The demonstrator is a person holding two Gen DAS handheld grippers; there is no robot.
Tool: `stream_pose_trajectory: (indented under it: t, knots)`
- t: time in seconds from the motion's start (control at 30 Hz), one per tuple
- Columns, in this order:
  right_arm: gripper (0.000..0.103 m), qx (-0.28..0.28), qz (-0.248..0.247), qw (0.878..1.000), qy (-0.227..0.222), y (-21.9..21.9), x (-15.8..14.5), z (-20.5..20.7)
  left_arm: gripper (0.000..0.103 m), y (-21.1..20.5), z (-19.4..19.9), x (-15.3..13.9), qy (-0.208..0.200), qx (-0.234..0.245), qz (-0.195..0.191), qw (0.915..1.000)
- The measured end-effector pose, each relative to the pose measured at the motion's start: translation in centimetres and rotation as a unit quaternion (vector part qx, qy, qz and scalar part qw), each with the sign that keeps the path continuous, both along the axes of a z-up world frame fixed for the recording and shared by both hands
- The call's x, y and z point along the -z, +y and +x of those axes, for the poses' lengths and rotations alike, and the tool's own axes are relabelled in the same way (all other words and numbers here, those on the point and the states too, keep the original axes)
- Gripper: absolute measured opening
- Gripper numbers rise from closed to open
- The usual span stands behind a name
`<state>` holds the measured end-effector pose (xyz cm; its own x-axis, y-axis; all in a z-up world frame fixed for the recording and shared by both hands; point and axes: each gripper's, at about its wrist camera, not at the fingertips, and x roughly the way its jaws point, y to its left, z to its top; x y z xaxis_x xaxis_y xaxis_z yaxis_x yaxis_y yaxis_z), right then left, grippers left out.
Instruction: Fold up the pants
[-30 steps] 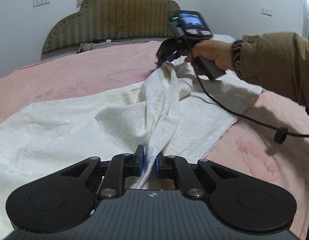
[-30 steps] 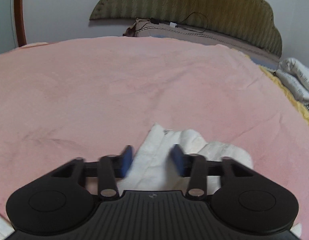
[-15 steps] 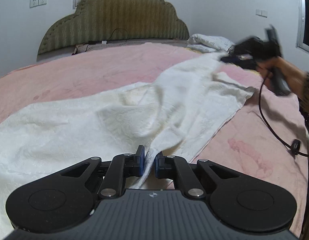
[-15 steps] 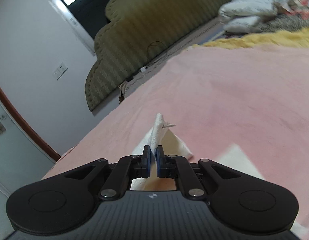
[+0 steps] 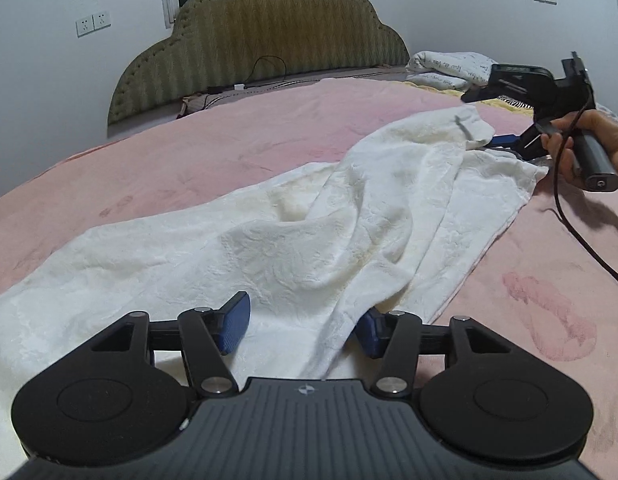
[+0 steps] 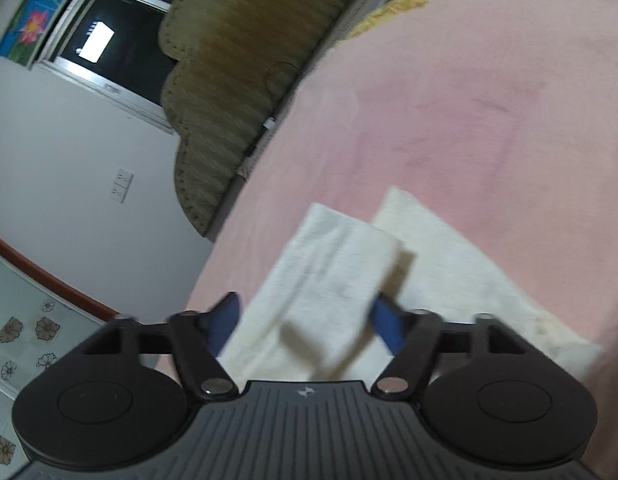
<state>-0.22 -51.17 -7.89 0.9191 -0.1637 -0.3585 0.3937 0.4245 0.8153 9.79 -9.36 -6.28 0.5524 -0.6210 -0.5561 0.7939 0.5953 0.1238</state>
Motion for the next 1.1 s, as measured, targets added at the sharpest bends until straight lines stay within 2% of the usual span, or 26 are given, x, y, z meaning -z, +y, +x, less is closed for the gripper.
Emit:
stream_pose_trajectory:
  t: [0.07,0.1,0.13,0.17,0.2,0.23,0.3,0.33,0.43,0.6,0.63,0.67,0.73,0.77,0.83,0.9,0.93,1.0,1.03,1.07,1.1]
  knots:
    - [0.077,0.0,-0.016,1.0,0.015,0.0,0.0,1.6,0.057,-0.5,-0.2,0.0,-0.013,0.003,0.011,0.9998]
    - [0.069,0.001,-0.023,1.0,0.014,-0.2,0.0,2.0,0.055,-0.8,-0.6,0.1,-0.023,0.007,0.019,0.9995]
    - [0.055,0.01,-0.017,1.0,0.019,-0.4,0.2,2.3,0.052,-1.1,-1.0,0.1,-0.034,0.014,0.027,0.9989]
    - [0.018,0.015,0.008,1.0,0.015,-0.9,0.5,2.2,0.051,-1.3,-1.6,0.1,-0.049,0.019,0.038,0.9979]
    - [0.007,0.018,0.032,0.999,0.0,-1.2,0.8,1.9,0.051,-1.5,-2.2,0.2,-0.067,0.024,0.049,0.9962]
    - [0.007,0.025,0.033,0.999,-0.014,-1.2,0.7,1.4,0.05,-1.7,-2.7,0.2,-0.086,0.031,0.058,0.9941]
    - [0.006,0.023,-0.011,0.999,-0.023,-0.6,-1.0,0.6,0.053,-2.3,-3.7,0.3,-0.113,0.044,0.07,0.9902]
    - [0.005,0.016,-0.026,0.999,-0.037,-0.2,-2.0,0.1,0.056,-2.6,-3.9,0.3,-0.119,0.049,0.073,0.989]
    - [0.005,-0.011,-0.025,0.994,-0.101,0.6,-5.4,-0.6,0.062,-3.7,-3.8,0.1,-0.127,0.06,0.071,0.9875]
    - [0.005,-0.049,-0.056,0.982,-0.172,1.3,-10.8,0.1,0.063,-5.8,-4.1,0.0,-0.154,0.071,0.078,0.9824]
    - [0.005,-0.052,-0.059,0.981,-0.178,1.2,-11.5,0.5,0.058,-6.1,-4.0,0.1,-0.158,0.065,0.08,0.982]
    - [0.005,-0.057,-0.063,0.98,-0.182,1.1,-12.1,1.0,0.044,-6.3,-3.7,0.2,-0.153,0.058,0.082,0.983]
    - [0.005,-0.064,-0.072,0.98,-0.172,0.8,-12.6,1.9,0.025,-6.2,-2.5,0.0,-0.124,0.042,0.074,0.9886]
    - [0.005,-0.071,-0.069,0.982,-0.159,0.5,-12.7,2.8,0.022,-6.1,-1.6,-0.3,-0.109,0.03,0.066,0.9915]
    - [0.005,-0.089,-0.05,0.987,-0.122,-0.7,-12.8,5.4,0.018,-5.7,0.0,-1.5,-0.11,-0.004,0.044,0.993]
    - [0.006,-0.085,-0.038,0.99,-0.109,-1.5,-13.2,7.0,0.018,-5.0,0.8,-3.7,-0.153,-0.062,0.009,0.9862]
    - [0.006,-0.082,-0.052,0.987,-0.128,-1.2,-13.9,6.9,0.018,-4.4,0.9,-5.0,-0.175,-0.092,-0.019,0.98]
    - [0.006,-0.081,-0.11,0.972,-0.19,0.1,-15.5,5.1,0.018,-2.9,0.7,-7.4,-0.188,-0.119,-0.073,0.9722]
    - [0.006,-0.077,-0.133,0.964,-0.215,0.6,-15.9,3.8,0.018,-2.2,0.5,-8.0,-0.184,-0.116,-0.088,0.972]
    - [0.006,-0.071,-0.146,0.96,-0.228,0.9,-15.8,2.2,0.018,-2.0,0.3,-8.2,-0.177,-0.102,-0.086,0.9751]
    - [0.006,-0.064,-0.15,0.961,-0.224,0.9,-15.2,1.0,0.019,-2.2,-0.1,-7.9,-0.167,-0.08,-0.069,0.9802]
